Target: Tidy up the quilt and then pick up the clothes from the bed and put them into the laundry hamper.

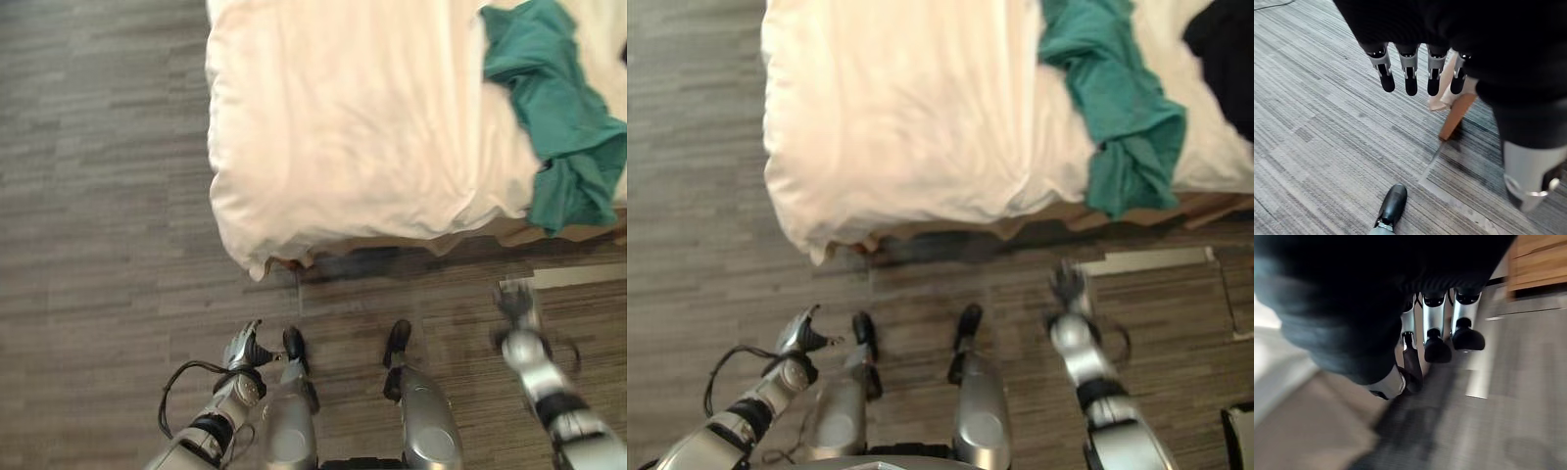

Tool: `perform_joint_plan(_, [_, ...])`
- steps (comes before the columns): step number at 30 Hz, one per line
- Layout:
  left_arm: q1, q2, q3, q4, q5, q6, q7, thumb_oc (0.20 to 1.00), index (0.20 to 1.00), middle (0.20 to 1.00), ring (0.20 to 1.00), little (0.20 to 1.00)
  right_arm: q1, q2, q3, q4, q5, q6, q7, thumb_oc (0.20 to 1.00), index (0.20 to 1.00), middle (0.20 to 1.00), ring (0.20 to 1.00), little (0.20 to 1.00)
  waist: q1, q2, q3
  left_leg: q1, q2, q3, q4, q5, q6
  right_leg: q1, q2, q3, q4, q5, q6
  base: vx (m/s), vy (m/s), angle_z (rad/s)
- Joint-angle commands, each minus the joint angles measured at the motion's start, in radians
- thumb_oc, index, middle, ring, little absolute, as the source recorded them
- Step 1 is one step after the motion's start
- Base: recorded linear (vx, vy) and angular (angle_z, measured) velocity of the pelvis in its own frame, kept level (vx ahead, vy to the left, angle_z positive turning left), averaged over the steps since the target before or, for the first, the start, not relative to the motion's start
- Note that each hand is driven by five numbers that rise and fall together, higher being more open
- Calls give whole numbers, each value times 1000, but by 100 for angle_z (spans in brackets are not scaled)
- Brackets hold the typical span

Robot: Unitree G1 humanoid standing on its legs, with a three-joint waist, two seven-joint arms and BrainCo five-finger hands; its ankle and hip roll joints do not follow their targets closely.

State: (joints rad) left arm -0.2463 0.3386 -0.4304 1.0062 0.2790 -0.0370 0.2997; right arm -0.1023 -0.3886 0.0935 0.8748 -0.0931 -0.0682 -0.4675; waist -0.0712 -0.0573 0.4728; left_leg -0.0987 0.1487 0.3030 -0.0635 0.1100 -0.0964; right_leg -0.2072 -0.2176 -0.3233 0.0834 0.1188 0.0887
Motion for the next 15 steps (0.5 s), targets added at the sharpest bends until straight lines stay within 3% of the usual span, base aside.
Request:
perform_joint_plan(1, [-11, -6, 15, -45, -79, -27, -30, 1000, 1000, 1000, 1000, 1000, 42, 43, 6, -2, 77, -10, 73, 1000, 1000, 1000, 1000, 1000, -46, 10, -34, 60, 76, 78, 98, -147, -35, -96, -97, -4, 222, -115, 121, 88, 150, -44])
perform_joint_plan(2, [-4, -4, 20, -63, -94, -30, -40, 1000, 1000, 1000, 1000, 1000, 64, 58, 11, 13, 79, -10, 86, 1000, 1000, 1000, 1000, 1000, -47, 14, -48, 102, 82, 111, 84, -163, -41, -77, -119, -99, 260, -133, 126, 148, 117, -127])
perform_joint_plan(3, [12, 6, 28, -78, -96, -31, -47, 1000, 1000, 1000, 1000, 1000, 71, 72, 37, 77, 67, -4, 104, 1000, 1000, 1000, 1000, 1000, -37, 16, -91, 147, 88, 195, 76, -165, -36, -32, -142, -292, 296, -148, 96, 152, 57, -100])
perform_joint_plan(4, [16, 8, 29, -80, -95, -31, -48, 1000, 1000, 1000, 1000, 1000, 72, 73, 39, 79, 67, -5, 104, 1000, 1000, 1000, 1000, 1000, -38, 16, -92, 150, 89, 195, 74, -164, -37, -30, -141, -293, 298, -150, 95, 131, -11, -220])
perform_joint_plan(6, [30, 12, 35, -61, -86, -23, -54, 1000, 1000, 1000, 1000, 1000, 70, 89, 80, 141, 48, 10, 126, 1000, 1000, 1000, 1000, 1000, -45, 12, -130, 186, 110, 264, 88, -167, -41, -24, -119, -345, 289, -170, 72, 216, -230, -209])
perform_joint_plan(7, [49, 8, 31, -21, -61, -27, -54, 1000, 1000, 1000, 1000, 1000, 85, 97, 103, 216, 34, 17, 133, 1000, 1000, 1000, 1000, 1000, -48, 7, -171, 203, 143, 288, 152, -164, -54, 21, -34, -289, 193, -214, 25, 258, -326, -140])
perform_joint_plan(8, [50, 8, 31, -20, -60, -29, -52, 1000, 1000, 1000, 1000, 1000, 86, 98, 104, 218, 34, 16, 133, 1000, 1000, 1000, 1000, 1000, -43, 9, -172, 205, 151, 294, 155, -162, -58, 25, -23, -288, 181, -211, 19, 455, -514, -177])
perform_joint_plan(9, [77, 5, 66, 15, -77, -35, -48, 1000, 1000, 1000, 1000, 1000, 94, 88, 130, 251, 1, 20, 131, 1000, 1000, 1000, 1000, 1000, -29, 18, -196, 211, 254, 287, 356, 5, -133, 87, 94, -246, 71, -251, -27, 280, -320, -167])
perform_joint_plan(10, [77, 5, 66, 15, -77, -35, -48, 1000, 1000, 1000, 1000, 1000, 94, 88, 130, 252, 1, 20, 130, 1000, 1000, 1000, 1000, 1000, -28, 20, -196, 211, 257, 287, 358, 5, -135, 88, 98, -245, 68, -250, -28, 394, -471, -184])
perform_joint_plan(11, [97, 8, 73, 15, -86, -39, -45, 1000, 1000, 1000, 1000, 1000, 92, 78, 148, 252, -17, 23, 125, 1000, 1000, 1000, 1000, 1000, -9, 14, -187, 192, 290, 214, 479, 68, -138, 130, 148, -198, 13, -261, -62, 274, -272, -171])
perform_joint_plan(12, [120, 2, 81, 6, -103, -44, -43, 1000, 1000, 1000, 1000, 1000, 73, 64, 175, 252, -39, 25, 132, 1000, 1000, 1000, 1000, 1000, 36, -11, -179, 127, 238, 44, 631, 29, -84, 178, 183, -100, -42, -269, -89, 360, -268, -209])
perform_joint_plan(13, [131, 2, 77, 6, -101, -50, -28, 1000, 1000, 1000, 1000, 1000, 54, 53, 189, 252, -49, 22, 134, 1000, 1000, 1000, 1000, 1000, 69, -22, -168, 40, 131, -73, 692, -61, -39, 198, 191, -24, -58, -265, -87, 243, -94, -205])
perform_joint_plan(14, [130, 3, 77, 6, -101, -51, -28, 1000, 1000, 1000, 1000, 1000, 53, 54, 189, 253, -49, 22, 134, 1000, 1000, 1000, 1000, 1000, 69, -21, -170, 35, 132, -73, 696, -63, -37, 195, 191, -25, -58, -264, -86, 91, 54, -172])
perform_joint_plan(15, [135, -1, 78, 3, -97, -52, -24, 1000, 1000, 1000, 1000, 1000, 38, 51, 191, 250, -49, 22, 131, 1000, 1000, 1000, 1000, 1000, 88, -35, -163, -30, 48, -132, 706, -88, -1, 196, 181, 26, -63, -244, -77, 3, 59, -152])
